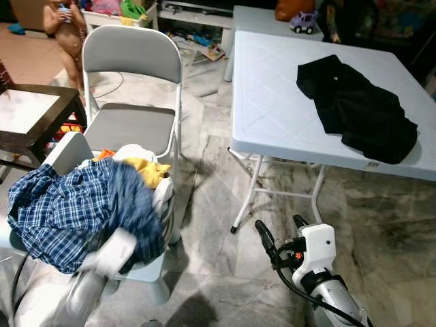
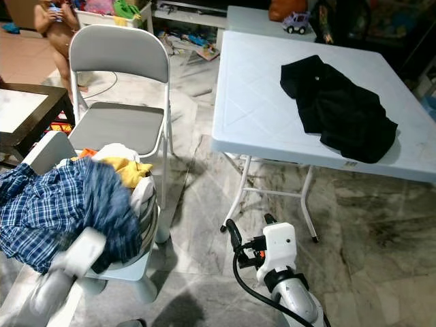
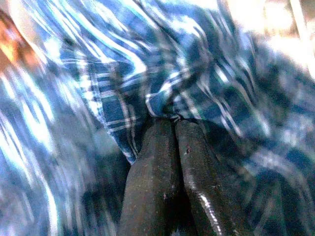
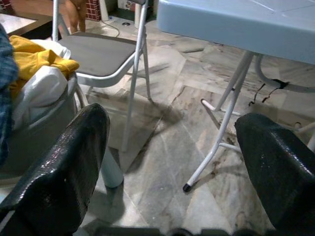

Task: Hang hanger

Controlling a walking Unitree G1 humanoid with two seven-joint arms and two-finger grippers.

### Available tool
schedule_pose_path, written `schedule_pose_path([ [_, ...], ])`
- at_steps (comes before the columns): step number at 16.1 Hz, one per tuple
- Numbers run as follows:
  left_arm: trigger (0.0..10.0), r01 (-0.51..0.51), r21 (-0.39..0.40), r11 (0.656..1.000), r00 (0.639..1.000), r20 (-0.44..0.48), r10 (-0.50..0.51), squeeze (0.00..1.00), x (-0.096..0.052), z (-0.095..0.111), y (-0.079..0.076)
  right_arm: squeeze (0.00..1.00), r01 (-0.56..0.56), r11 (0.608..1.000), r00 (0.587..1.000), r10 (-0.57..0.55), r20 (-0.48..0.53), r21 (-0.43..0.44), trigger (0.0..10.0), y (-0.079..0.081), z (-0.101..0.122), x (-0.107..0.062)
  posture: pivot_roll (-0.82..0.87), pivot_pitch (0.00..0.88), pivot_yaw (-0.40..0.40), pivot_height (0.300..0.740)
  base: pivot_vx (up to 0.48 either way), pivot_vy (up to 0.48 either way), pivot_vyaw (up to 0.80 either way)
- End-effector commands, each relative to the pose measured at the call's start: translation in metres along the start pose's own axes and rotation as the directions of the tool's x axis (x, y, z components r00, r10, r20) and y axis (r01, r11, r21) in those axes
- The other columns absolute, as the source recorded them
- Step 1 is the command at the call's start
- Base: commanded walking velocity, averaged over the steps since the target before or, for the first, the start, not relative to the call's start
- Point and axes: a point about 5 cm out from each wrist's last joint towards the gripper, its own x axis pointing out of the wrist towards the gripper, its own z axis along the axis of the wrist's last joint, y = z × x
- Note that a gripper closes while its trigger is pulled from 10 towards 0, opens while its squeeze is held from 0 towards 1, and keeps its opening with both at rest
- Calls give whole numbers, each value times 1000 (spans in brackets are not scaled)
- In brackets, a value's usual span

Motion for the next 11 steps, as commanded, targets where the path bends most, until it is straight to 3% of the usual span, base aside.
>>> schedule_pose_path([
  [1, 10000, -12, -16, 1000, 1000, 11, 13, 0, 0, 2, -2, 0, 8, 1000, 1000, -8, -15, -9, 10000, -4, -3, -2, 181, 102, -137, 740, 0, 0, 0],
  [2, 10000, -33, -30, 999, 998, 43, 35, 741, 6, 11, 0, 0, 5, 1000, 1000, -5, -14, -10, 10000, -4, -3, -1, 182, 101, -137, 740, 0, 0, 0],
  [3, 10000, -27, -70, 997, 997, 68, 32, 1000, 11, 18, 0, 0, 3, 1000, 1000, -4, -12, -11, 10000, -4, -2, 0, 182, 103, -138, 740, 0, 0, 0],
  [4, 10000, -30, -87, 996, 996, 83, 37, 1000, 14, 22, 1, 0, 3, 1000, 1000, -3, -11, -12, 10000, -4, -2, 0, 182, 103, -138, 740, 0, 0, 0],
  [6, 10000, 22, -44, 999, 976, 215, -12, 1000, 17, 43, -12, 0, 2, 1000, 1000, -3, -16, -10, 10000, -3, -4, -2, 184, 109, -138, 740, 0, 0, 0],
  [7, 10000, 70, -1, 998, 977, 204, -69, 1000, 12, 38, -23, 0, 1, 1000, 1000, -1, -19, -9, 10000, -3, -4, -2, 183, 111, -135, 740, 0, 0, 0],
  [9, 10000, 67, 19, 998, 983, 171, -69, 1000, 8, 30, -26, 0, -1, 1000, 1000, 1, -18, -10, 10000, -2, -4, -2, 176, 111, -132, 740, 0, 0, 0],
  [11, 10000, -16, 27, 1000, 997, 73, 14, 1000, 3, 13, -20, 0, 4, 1000, 1000, -5, -17, -10, 10000, -3, -4, -3, 175, 115, -130, 740, 0, 0, 0],
])
